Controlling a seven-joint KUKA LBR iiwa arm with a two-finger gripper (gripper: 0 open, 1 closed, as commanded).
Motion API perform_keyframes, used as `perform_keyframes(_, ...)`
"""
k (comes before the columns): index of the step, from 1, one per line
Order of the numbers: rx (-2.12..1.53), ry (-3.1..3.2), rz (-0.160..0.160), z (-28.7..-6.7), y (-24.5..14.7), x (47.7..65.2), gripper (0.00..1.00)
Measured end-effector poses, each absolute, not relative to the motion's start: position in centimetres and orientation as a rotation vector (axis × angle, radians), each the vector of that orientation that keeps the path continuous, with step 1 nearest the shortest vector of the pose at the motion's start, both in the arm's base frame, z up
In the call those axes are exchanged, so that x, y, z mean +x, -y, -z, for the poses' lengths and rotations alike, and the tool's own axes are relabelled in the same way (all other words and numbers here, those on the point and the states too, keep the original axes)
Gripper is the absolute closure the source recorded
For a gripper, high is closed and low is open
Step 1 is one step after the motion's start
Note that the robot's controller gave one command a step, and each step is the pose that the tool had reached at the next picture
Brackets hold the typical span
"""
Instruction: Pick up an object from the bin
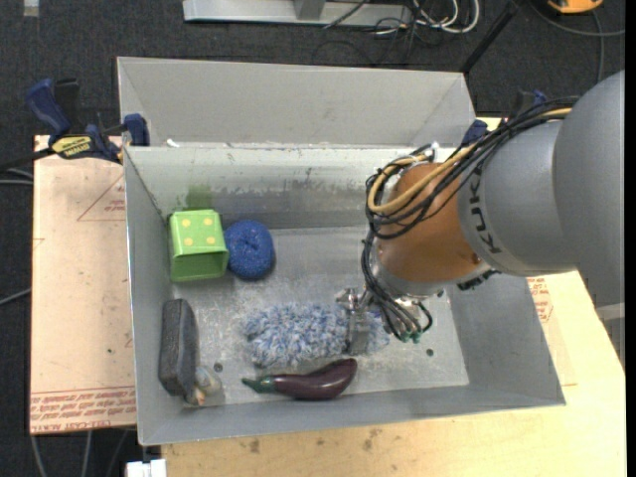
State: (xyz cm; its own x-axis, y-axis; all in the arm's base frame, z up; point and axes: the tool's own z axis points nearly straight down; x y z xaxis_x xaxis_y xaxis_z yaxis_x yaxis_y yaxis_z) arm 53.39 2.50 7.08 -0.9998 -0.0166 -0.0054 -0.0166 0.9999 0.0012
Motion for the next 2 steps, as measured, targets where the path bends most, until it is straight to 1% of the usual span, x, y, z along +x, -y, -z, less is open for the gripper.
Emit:
perform_keyframes(1,-0.026,-3.136,-0.002,-7.1,-2.5,53.4,1.00)
perform_keyframes(2,-0.064,-3.136,-0.001,-22.4,-1.4,58.3,1.00)
